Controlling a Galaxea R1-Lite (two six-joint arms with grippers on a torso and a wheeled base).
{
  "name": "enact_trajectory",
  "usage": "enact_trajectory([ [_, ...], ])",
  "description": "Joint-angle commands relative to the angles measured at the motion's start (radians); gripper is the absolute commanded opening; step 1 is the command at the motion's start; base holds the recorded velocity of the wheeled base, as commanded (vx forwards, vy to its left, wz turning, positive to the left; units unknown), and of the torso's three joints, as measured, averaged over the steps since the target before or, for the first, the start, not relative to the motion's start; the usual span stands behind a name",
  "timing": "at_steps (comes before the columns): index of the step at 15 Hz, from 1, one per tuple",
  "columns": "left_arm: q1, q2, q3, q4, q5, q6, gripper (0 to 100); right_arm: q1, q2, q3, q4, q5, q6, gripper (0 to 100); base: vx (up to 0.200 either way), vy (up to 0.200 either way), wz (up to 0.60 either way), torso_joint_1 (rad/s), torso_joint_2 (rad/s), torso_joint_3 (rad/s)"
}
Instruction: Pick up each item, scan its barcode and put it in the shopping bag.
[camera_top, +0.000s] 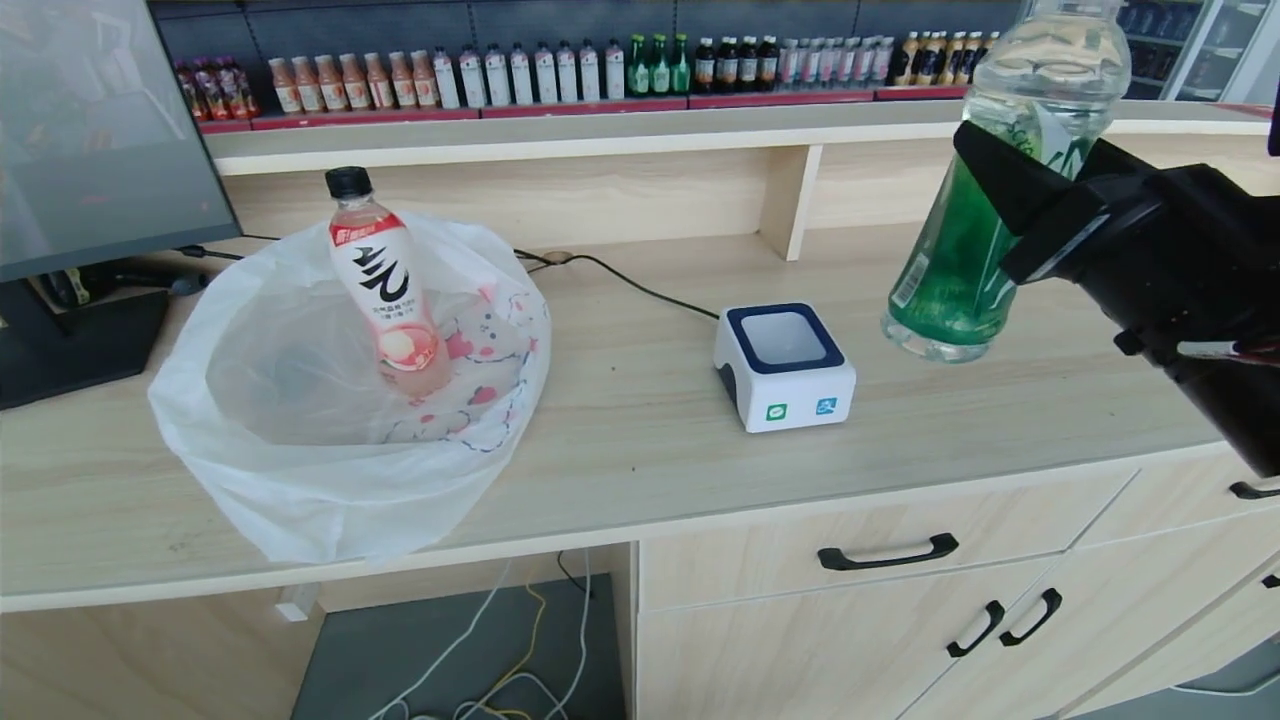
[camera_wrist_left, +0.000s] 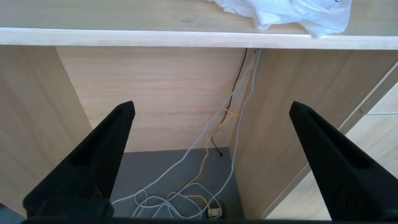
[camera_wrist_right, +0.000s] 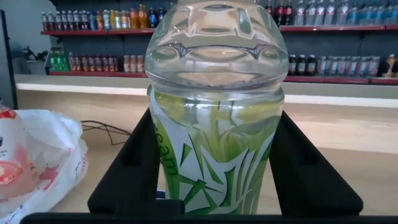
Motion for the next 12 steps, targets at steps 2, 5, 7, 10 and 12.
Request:
enact_trajectory([
  [2, 0.001, 0.000, 0.000, 0.000, 0.000, 0.000, 100, 0.077, 0.076, -0.092, -0.001, -0.003, -0.110, 0, 0.000, 0.000, 0.00, 0.000, 0.00, 0.000],
  [5, 0.001, 0.000, 0.000, 0.000, 0.000, 0.000, 100, 0.162, 0.160, -0.221, 0.027, -0.023, -0.248, 0, 0.000, 0.000, 0.00, 0.000, 0.00, 0.000],
  [7, 0.001, 0.000, 0.000, 0.000, 0.000, 0.000, 100, 0.235, 0.220, -0.321, 0.053, -0.035, -0.343, 0, 0.000, 0.000, 0.00, 0.000, 0.00, 0.000],
  [10, 0.001, 0.000, 0.000, 0.000, 0.000, 0.000, 100, 0.255, 0.268, -0.373, 0.054, -0.029, -0.466, 0, 0.000, 0.000, 0.00, 0.000, 0.00, 0.000],
  [12, 0.000, 0.000, 0.000, 0.000, 0.000, 0.000, 100, 0.256, 0.278, -0.370, 0.054, -0.020, -0.494, 0, 0.000, 0.000, 0.00, 0.000, 0.00, 0.000],
])
